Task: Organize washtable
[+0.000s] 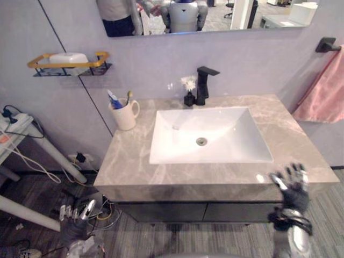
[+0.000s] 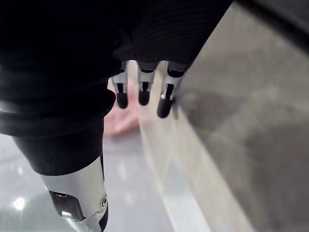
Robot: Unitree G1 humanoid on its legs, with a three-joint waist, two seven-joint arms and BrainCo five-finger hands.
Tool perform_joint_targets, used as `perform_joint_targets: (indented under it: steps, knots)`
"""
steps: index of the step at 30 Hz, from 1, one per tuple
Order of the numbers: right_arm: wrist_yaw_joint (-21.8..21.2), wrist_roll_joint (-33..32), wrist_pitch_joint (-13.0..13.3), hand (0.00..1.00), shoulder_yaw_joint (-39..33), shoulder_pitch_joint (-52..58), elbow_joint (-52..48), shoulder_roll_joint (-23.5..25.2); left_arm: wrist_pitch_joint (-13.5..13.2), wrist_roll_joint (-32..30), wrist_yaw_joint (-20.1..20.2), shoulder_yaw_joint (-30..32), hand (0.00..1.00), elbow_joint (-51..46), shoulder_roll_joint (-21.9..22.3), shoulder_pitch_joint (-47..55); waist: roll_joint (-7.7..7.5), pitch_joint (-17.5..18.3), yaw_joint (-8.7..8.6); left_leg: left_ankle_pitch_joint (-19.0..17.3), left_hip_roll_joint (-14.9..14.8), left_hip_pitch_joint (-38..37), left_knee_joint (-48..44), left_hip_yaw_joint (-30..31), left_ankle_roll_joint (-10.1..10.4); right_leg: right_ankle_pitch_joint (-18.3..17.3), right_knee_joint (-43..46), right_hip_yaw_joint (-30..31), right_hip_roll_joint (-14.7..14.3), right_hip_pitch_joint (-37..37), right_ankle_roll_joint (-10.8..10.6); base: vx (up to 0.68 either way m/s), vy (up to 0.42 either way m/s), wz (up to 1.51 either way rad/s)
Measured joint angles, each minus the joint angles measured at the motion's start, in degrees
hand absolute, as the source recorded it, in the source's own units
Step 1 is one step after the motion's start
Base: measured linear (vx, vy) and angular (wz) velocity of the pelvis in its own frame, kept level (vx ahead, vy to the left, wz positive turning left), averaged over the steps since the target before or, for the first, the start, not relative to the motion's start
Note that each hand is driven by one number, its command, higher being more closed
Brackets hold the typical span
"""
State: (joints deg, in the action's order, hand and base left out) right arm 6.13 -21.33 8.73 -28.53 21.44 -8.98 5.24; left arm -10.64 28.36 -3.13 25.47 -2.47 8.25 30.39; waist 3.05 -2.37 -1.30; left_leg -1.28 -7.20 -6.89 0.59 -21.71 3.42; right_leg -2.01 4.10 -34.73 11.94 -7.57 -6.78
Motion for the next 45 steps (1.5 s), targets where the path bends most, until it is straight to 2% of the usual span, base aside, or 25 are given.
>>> perform_joint_targets:
  steps: [1, 2, 4, 7, 11, 15, 16, 17, 22, 25, 29, 34, 37, 44, 45]
  knots:
    - [2.4, 0.4, 0.7, 0.0, -2.9, 0.0, 1.6, 0.1, -0.8, -0.9, -1.6, 1.5, 0.0, 1.8, 0.0, -0.1, 0.02, 0.1, -0.34, 0.0, 0.1, -0.1, -0.5, -0.5, 0.1, -0.4, 0.9, -0.2, 0.4, 0.0, -0.2, 0.12, 0.053, 0.13]
    - [6.9, 1.3, 2.2, 0.0, -7.3, -0.1, 5.4, 0.3, -2.3, -2.6, -4.7, 4.4, 0.0, 5.5, 0.1, -0.5, 0.0, 0.6, -0.84, 0.0, 0.2, -0.2, -0.7, -1.7, 0.1, -1.1, 2.1, -0.7, 1.2, 0.1, -0.6, 0.11, 0.052, 0.12]
    - [10.6, 0.9, 2.7, 0.0, -12.9, -0.6, 10.4, 0.6, -3.6, -3.2, -7.0, 8.2, 0.0, 10.6, 0.1, -0.8, 0.12, 0.9, -0.92, -0.1, 0.3, -0.7, -0.6, -2.6, 0.1, -1.7, 3.1, -1.3, 1.7, 0.0, -0.7, 0.07, 0.013, 0.06]
    - [15.1, -3.6, 4.6, 0.0, -19.4, -1.6, 17.7, 0.8, -4.2, -1.7, -9.1, 13.9, 0.0, 20.4, 0.1, -1.4, 0.23, 1.4, -0.83, -0.3, 0.3, -1.0, -0.5, -2.7, 0.4, -2.9, 4.3, -1.6, 2.1, 0.1, -0.9, 0.03, -0.02, 0.05]
    - [16.8, -9.7, 6.3, 0.0, -22.4, -2.1, 24.5, 0.7, -4.5, 0.9, -9.8, 21.0, 0.0, 29.7, 0.1, -1.9, -0.21, 1.9, -0.71, -0.4, 0.3, -1.1, -0.5, -2.5, 0.5, -3.6, 4.8, -2.3, 2.3, 0.1, -1.1, -0.01, -0.02, 0.08]
    - [17.3, -11.4, 6.7, 0.0, -24.2, -4.2, 34.7, 0.3, -4.9, 5.1, -9.4, 29.1, 0.0, 38.8, 0.0, -4.0, -0.86, 2.4, -0.54, -0.4, 0.3, -0.9, -0.5, -2.5, 0.5, -3.6, 5.0, -2.2, 2.4, 0.4, -1.0, -0.01, -0.002, -0.01]
    - [17.2, -12.1, 6.6, 0.0, -23.8, -4.4, 37.6, 0.3, -5.0, 6.0, -9.5, 30.7, 0.0, 41.2, -0.2, -5.1, -0.96, 2.5, 0.0, -0.4, 0.3, -0.7, -0.5, -2.6, 0.5, -3.6, 5.1, -2.0, 2.4, 0.8, -1.0, -0.03, -0.006, -0.06]
    - [17.1, -12.1, 6.5, 0.0, -23.0, -4.5, 38.8, 0.3, -5.1, 6.1, -9.4, 30.5, 0.0, 42.0, -0.2, -5.2, -0.95, 2.5, 0.29, -0.4, 0.3, -0.6, -0.4, -2.8, 0.5, -3.7, 5.3, -1.8, 2.4, 0.9, -1.0, -0.03, -0.004, -0.11]
    - [11.4, -11.7, 4.2, 0.0, -13.7, -5.2, 47.4, 0.0, -4.8, 5.5, -6.9, 26.0, 0.0, 49.1, -1.2, -7.4, -1.03, 2.6, 0.78, -0.3, 0.3, -0.7, 0.7, -3.8, 0.5, -3.7, 5.9, -1.2, 2.5, 1.9, -0.8, -0.02, -0.003, -0.05]
    - [6.3, -9.4, 1.6, 0.0, -7.4, -5.8, 52.7, -0.1, -4.1, 0.6, -5.0, 20.0, 0.0, 53.0, -1.9, -9.2, -1.07, 2.5, 1.19, -0.1, 0.4, -0.9, 1.3, -3.7, 0.6, -3.8, 5.8, -1.2, 2.5, 1.9, -0.7, 0.0, 0.0, 0.0]
    - [0.8, -1.3, -1.6, 0.0, -2.4, -6.6, 57.9, -0.6, -1.8, -8.7, -1.8, 12.2, 0.0, 56.4, -2.6, -11.8, -1.38, 2.4, 2.21, 0.3, 0.5, -1.2, 2.6, -3.4, 1.0, -3.8, 5.0, -1.3, 2.0, 1.9, -0.8, 0.02, -0.007, 0.01]
    - [-2.2, 7.8, -3.6, 0.0, 1.4, -9.0, 63.5, -2.4, 0.5, -15.7, -0.5, 5.6, 0.0, 60.9, -3.2, -13.1, -2.34, 1.6, 2.1, 1.3, 1.3, -2.0, 4.5, -2.1, 1.0, -3.5, 3.9, -1.3, 1.6, 1.6, -1.1, 0.07, -0.005, 0.03]
    - [-3.9, 13.2, -4.3, 0.0, 4.5, -11.9, 66.3, -4.3, 0.4, -17.3, 0.5, 2.6, 0.0, 61.1, -4.7, -13.6, -2.96, -0.4, 2.13, 1.3, 1.5, -2.2, 4.5, -1.7, 1.0, -3.1, 2.7, -1.4, 1.0, 0.8, -1.4, 0.05, -0.013, 0.07]
    - [-5.3, 17.4, -4.9, 0.0, 9.4, -15.2, 68.9, -5.7, 0.4, -20.8, 1.0, -5.6, 0.0, 61.9, -8.0, -14.7, -2.61, -1.9, 2.13, 1.3, 2.2, -2.0, 4.6, -1.7, 1.0, -1.3, -0.9, -1.4, 0.2, -0.4, -1.5, 0.01, -0.002, 0.0]
    - [-5.3, 17.5, -4.8, 0.0, 11.7, -18.0, 70.8, -6.8, 0.8, -21.8, 0.6, -12.0, 0.0, 64.0, -11.3, -15.8, -3.45, -6.8, 2.06, 1.3, 2.4, -1.9, 4.6, -0.1, 1.0, 0.9, -4.3, -1.4, -0.8, -1.6, -1.3, 0.0, 0.0, 0.0]
